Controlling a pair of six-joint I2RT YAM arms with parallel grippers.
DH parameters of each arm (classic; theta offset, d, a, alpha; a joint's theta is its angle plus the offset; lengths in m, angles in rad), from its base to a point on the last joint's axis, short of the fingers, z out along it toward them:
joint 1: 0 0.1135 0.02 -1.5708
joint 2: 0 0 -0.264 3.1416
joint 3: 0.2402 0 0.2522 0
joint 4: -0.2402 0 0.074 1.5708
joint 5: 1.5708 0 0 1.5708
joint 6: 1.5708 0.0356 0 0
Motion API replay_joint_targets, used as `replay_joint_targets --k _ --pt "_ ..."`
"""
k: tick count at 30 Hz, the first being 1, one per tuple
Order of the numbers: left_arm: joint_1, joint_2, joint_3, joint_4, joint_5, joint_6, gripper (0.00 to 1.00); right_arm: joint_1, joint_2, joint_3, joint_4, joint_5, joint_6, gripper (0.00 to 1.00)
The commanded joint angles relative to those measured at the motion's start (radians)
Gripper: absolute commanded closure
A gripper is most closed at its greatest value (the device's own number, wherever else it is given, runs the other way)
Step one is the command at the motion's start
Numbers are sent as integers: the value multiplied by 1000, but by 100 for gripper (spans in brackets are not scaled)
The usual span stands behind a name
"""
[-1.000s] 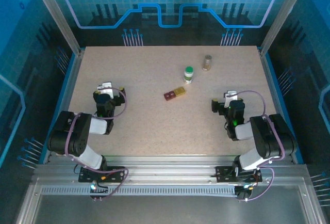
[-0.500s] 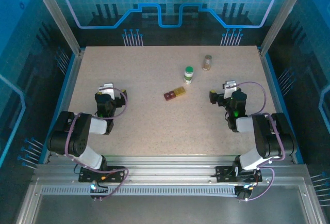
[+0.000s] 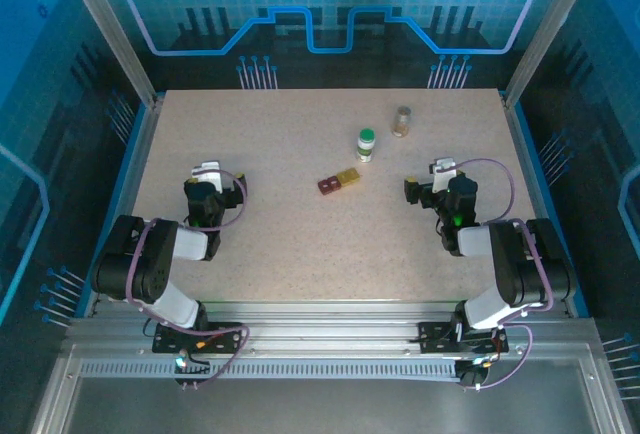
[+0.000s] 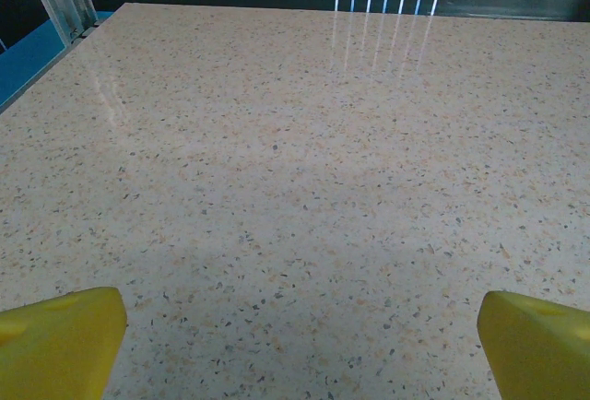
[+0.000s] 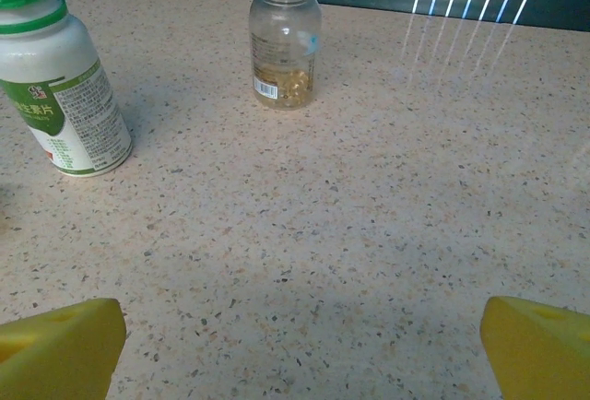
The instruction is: Sort the pills into containers
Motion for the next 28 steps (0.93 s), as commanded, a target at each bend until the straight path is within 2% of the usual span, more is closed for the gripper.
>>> replay_joint_targets --k 1,20,24,28 --pt "3 -14 12 -4 17 -11 1 5 -3 15 1 -15 -14 0" --pt "3 -14 16 -11 22 -13 1 4 -4 15 1 -15 -15 0" --pt "33 -20 43 -73 146 -8 1 4 -3 16 1 -15 -15 0" --pt "33 -18 31 -51 175 3 1 3 -3 16 1 -14 -15 0"
